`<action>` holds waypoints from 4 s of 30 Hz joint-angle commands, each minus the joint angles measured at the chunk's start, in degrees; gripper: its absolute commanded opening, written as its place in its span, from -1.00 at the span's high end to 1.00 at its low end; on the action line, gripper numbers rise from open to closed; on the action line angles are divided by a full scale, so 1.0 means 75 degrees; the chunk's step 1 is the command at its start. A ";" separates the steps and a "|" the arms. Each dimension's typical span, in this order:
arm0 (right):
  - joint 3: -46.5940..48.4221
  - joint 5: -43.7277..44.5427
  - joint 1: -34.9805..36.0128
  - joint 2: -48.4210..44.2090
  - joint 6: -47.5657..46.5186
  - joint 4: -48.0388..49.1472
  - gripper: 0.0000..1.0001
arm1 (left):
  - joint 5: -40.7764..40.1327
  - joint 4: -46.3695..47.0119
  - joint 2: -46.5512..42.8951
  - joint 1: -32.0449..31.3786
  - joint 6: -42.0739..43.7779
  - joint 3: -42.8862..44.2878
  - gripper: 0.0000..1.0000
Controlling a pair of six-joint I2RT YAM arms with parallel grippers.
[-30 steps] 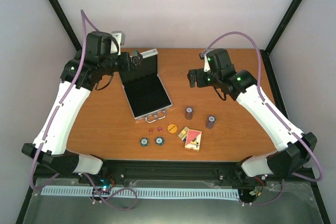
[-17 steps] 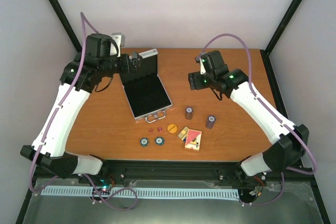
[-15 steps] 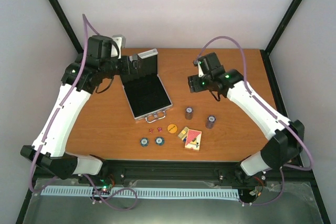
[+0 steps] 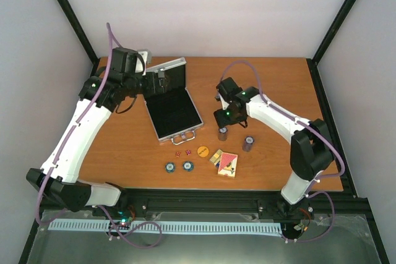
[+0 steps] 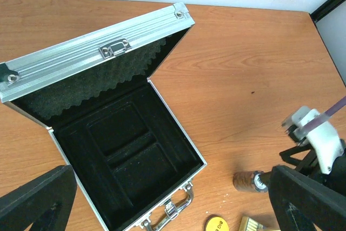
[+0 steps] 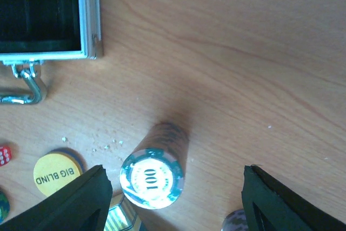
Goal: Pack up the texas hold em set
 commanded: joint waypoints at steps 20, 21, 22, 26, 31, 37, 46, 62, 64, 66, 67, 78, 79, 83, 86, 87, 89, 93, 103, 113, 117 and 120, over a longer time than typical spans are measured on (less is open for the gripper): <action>0.0072 -0.0216 0.0374 0.1460 -0.0026 -0.0148 -0.25 | 0.0188 0.0106 0.0284 -0.0044 0.0117 0.0198 -0.99; 0.0123 -0.0207 0.0374 0.1515 -0.0032 -0.0156 -0.23 | 0.0174 0.0090 0.0271 -0.0049 0.0125 0.0188 -1.00; 0.0178 -0.0198 0.0377 0.1576 -0.0034 -0.0176 -0.21 | 0.0171 0.0076 0.0261 -0.0049 0.0139 0.0186 -1.00; 0.0323 -0.0213 0.0374 0.1714 -0.0030 -0.0226 -0.11 | 0.0130 0.0017 0.0226 -0.0050 0.0167 0.0181 -0.99; 0.0447 -0.0210 0.0381 0.1750 -0.0039 -0.0343 0.10 | 0.0080 0.0024 0.0173 -0.0049 0.0181 0.0148 -1.00; 0.0428 -0.0157 0.0374 0.1615 -0.0038 -0.0428 0.43 | 0.0083 0.0068 0.0210 -0.0049 0.0156 0.0090 -1.00; 0.0746 -0.0168 0.0374 0.1305 0.0015 -0.0538 0.94 | 0.0049 0.0113 0.0138 -0.0049 0.0095 -0.0013 -1.00; 0.0827 -0.0666 0.0385 0.0361 0.0774 0.2692 0.94 | 0.0222 0.0293 0.0024 -0.0049 -0.0157 -0.0368 -1.00; 0.0746 -0.0751 0.0396 0.0475 0.0851 0.3274 0.94 | 0.0307 0.0289 0.0072 -0.0050 -0.0230 -0.0376 -0.99; 0.0689 -0.0727 0.0437 0.0618 0.0845 0.3914 0.94 | 0.0356 0.0319 0.0093 -0.0050 -0.0294 -0.0430 -0.99; 0.0651 -0.0690 0.0456 0.0703 0.0827 0.4191 0.95 | 0.0358 0.0345 0.0085 -0.0049 -0.0316 -0.0486 -0.99; 0.0429 -0.0388 0.0740 0.1515 0.0521 0.6329 0.94 | -0.0102 0.0829 -0.0497 -0.0049 -0.0846 -0.1857 -1.00; 0.0428 -0.0334 0.0765 0.1600 0.0504 0.6485 0.94 | -0.0097 0.0886 -0.0574 -0.0049 -0.0907 -0.1988 -0.99; 0.0530 -0.0198 0.0785 0.1977 0.0378 0.6926 0.94 | -0.0064 0.1076 -0.0785 -0.0049 -0.1153 -0.2492 -1.00; 0.0700 -0.0129 0.0784 0.2347 0.0308 0.7134 0.94 | -0.0005 0.1246 -0.0903 -0.0049 -0.1343 -0.2945 -0.99; 0.0792 -0.0139 0.0784 0.2476 0.0281 0.7169 0.94 | 0.0003 0.1319 -0.0932 -0.0047 -0.1383 -0.3075 -0.99; 0.0960 -0.0169 0.0793 0.2744 0.0224 0.7234 0.94 | -0.0011 0.1404 -0.0960 -0.0049 -0.1448 -0.3264 -0.99; 0.1241 -0.0157 0.0795 0.3115 0.0186 0.7434 0.94 | -0.0003 0.1445 -0.0949 -0.0050 -0.1434 -0.3415 -0.99; 0.1904 0.0088 0.0801 0.3870 0.0212 0.7579 0.94 | 0.0061 0.1521 -0.0967 -0.0050 -0.1369 -0.3836 -1.00; 0.2119 0.0729 0.0949 0.4454 0.0135 0.7781 0.94 | 0.0221 0.1595 -0.0850 -0.0049 -0.1369 -0.3938 -0.99; 0.2083 0.1025 0.1027 0.4544 0.0108 0.7642 0.70 | 0.0298 0.1631 -0.0799 -0.0049 -0.1375 -0.3961 -1.00; 0.2069 0.1189 0.1071 0.4576 0.0049 0.7388 0.26 | 0.0340 0.1692 -0.0754 -0.0047 -0.1423 -0.3956 -1.00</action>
